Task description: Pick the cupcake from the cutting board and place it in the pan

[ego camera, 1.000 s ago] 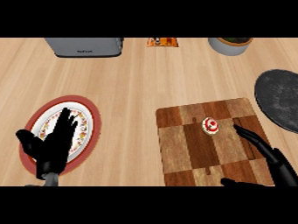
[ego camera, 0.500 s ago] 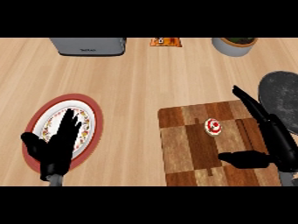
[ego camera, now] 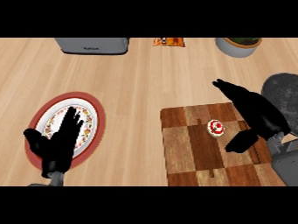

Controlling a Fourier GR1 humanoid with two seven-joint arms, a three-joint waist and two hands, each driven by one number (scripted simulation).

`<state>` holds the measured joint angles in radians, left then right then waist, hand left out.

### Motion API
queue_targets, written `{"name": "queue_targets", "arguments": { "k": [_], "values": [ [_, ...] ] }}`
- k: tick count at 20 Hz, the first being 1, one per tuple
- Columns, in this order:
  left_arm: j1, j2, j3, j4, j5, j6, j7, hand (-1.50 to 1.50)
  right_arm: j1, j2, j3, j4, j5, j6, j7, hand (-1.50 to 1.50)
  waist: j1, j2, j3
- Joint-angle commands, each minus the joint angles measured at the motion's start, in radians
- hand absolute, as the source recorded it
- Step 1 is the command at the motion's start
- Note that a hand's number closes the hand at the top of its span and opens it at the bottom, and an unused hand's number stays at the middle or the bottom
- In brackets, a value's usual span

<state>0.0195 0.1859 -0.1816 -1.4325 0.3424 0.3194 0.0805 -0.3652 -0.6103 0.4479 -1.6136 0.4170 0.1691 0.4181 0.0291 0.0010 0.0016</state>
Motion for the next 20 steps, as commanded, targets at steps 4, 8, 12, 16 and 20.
{"name": "queue_targets", "arguments": {
  "k": [4, 8, 12, 16, 20],
  "values": [
    [0.049, -0.020, 0.026, 0.025, 0.007, -0.020, -0.028, 0.00, -0.176, 0.162, 0.054, 0.249, 0.125, 0.077, 0.019, -1.50, -0.011, 0.002, -0.002],
    [0.049, -0.003, 0.025, -0.010, -0.005, -0.014, 0.007, 0.00, -0.159, 0.075, 0.028, 0.242, 0.044, 0.276, 0.026, -1.50, -0.018, 0.000, -0.002],
    [-0.017, -0.008, 0.061, 0.039, 0.005, -0.017, 0.030, 0.00, -0.134, 0.113, 0.064, 0.266, 0.080, 0.332, 0.022, -1.50, -0.027, 0.000, -0.002],
    [0.031, 0.001, 0.068, -0.016, -0.009, -0.038, 0.046, 0.00, -0.067, 0.144, 0.026, 0.295, 0.157, 0.288, -0.076, -1.50, -0.026, -0.001, -0.002],
    [0.038, -0.045, 0.067, 0.064, -0.035, -0.049, -0.039, 0.00, -0.081, 0.146, -0.046, 0.346, 0.189, 0.259, -0.164, -1.50, -0.025, 0.000, -0.002]
  ]
}}
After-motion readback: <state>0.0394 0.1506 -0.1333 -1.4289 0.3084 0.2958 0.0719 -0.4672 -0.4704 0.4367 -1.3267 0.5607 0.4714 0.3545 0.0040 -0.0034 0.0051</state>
